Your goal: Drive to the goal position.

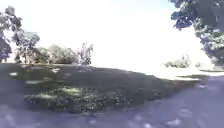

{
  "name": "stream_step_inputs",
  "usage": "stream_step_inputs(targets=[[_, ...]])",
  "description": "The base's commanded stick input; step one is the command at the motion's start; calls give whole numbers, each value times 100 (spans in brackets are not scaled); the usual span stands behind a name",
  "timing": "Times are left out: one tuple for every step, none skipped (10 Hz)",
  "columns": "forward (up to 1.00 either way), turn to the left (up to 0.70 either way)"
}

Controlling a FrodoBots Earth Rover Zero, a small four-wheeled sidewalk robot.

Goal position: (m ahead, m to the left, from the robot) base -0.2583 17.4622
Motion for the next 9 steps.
stream_step_inputs(targets=[[-4,70],[-4,70],[-4,70],[-4,70],[-4,70],[-4,70],[-4,70],[-4,70],[-4,70]])
